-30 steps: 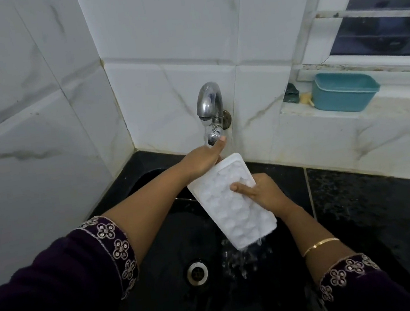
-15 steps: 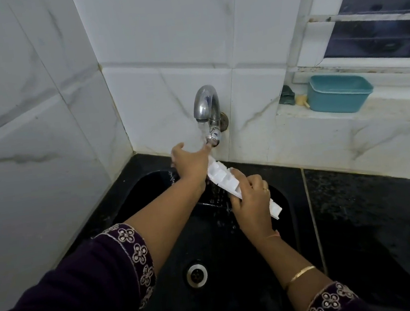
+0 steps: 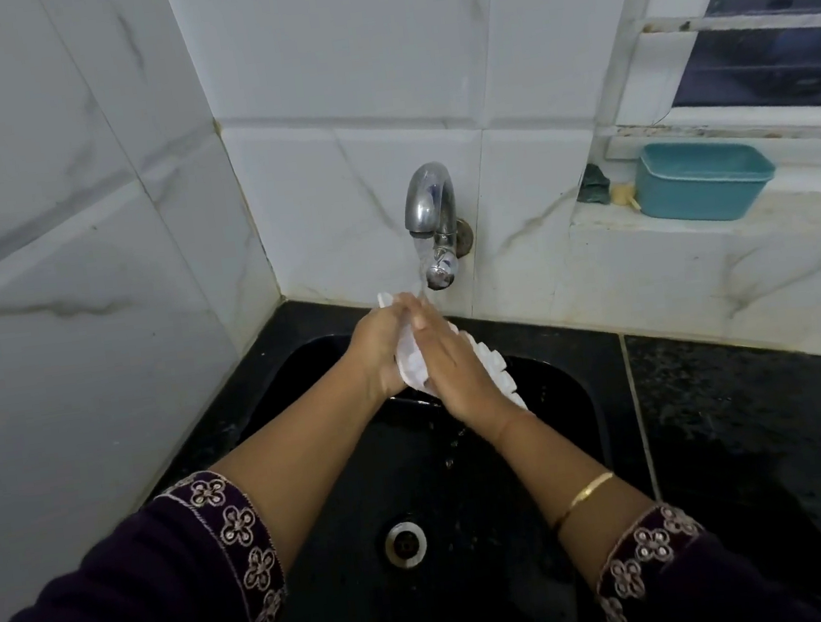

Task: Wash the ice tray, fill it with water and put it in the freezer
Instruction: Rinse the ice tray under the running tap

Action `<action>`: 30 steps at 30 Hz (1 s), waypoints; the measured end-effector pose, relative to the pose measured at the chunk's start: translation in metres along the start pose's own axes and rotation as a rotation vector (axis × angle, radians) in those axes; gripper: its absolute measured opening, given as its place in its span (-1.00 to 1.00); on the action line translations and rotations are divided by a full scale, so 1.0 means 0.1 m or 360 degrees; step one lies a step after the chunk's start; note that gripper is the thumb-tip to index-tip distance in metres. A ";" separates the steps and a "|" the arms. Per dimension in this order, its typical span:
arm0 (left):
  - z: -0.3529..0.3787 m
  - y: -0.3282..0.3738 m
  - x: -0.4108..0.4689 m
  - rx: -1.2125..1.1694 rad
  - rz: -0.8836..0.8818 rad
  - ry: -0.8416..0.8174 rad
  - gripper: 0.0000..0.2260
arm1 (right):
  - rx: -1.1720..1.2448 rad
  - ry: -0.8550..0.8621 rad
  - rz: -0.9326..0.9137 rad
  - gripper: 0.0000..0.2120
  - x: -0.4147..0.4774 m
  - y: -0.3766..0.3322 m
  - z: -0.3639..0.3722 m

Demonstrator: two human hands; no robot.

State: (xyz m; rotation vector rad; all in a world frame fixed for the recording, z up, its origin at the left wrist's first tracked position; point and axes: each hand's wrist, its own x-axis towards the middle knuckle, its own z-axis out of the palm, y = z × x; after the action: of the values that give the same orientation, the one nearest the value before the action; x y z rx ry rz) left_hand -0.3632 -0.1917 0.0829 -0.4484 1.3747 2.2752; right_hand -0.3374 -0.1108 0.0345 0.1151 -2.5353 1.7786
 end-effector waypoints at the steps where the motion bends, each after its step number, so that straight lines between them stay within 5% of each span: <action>1: -0.02 0.00 0.01 0.0051 0.0012 -0.0015 -0.78 | -0.0044 -0.0020 -0.0006 -0.52 0.08 0.04 -0.02; 6: -0.12 0.04 -0.03 0.0202 0.0155 -0.0094 -0.83 | -0.0185 0.0216 0.0336 -0.42 0.24 0.44 -0.27; 11: -0.28 0.06 -0.03 0.0170 0.0231 -0.0012 -0.81 | -0.0438 0.0332 0.0624 -0.56 0.00 0.46 -0.09; 16: -0.29 -0.01 -0.03 0.0056 0.0284 0.0100 -0.77 | -0.0282 0.0215 0.0340 -0.53 -0.15 0.14 0.30; 22: -0.21 -0.08 -0.12 0.0265 0.0280 -0.0085 -0.86 | -0.0293 0.0151 -0.0176 -0.53 0.11 -0.01 0.18; 28: -0.31 0.07 -0.11 0.0311 0.0320 -0.0012 -0.82 | -0.0349 0.0358 0.0517 -0.56 0.05 0.29 -0.05; 30: -0.30 0.06 -0.11 0.0241 0.0349 0.0059 -0.83 | -0.0461 0.0296 0.0427 -0.51 -0.08 0.26 0.10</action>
State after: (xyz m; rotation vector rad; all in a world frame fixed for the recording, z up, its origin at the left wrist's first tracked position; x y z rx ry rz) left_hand -0.3553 -0.2230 0.0790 -0.3047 1.6739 2.3193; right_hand -0.3317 -0.1108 0.0065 -0.3977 -2.7330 1.3883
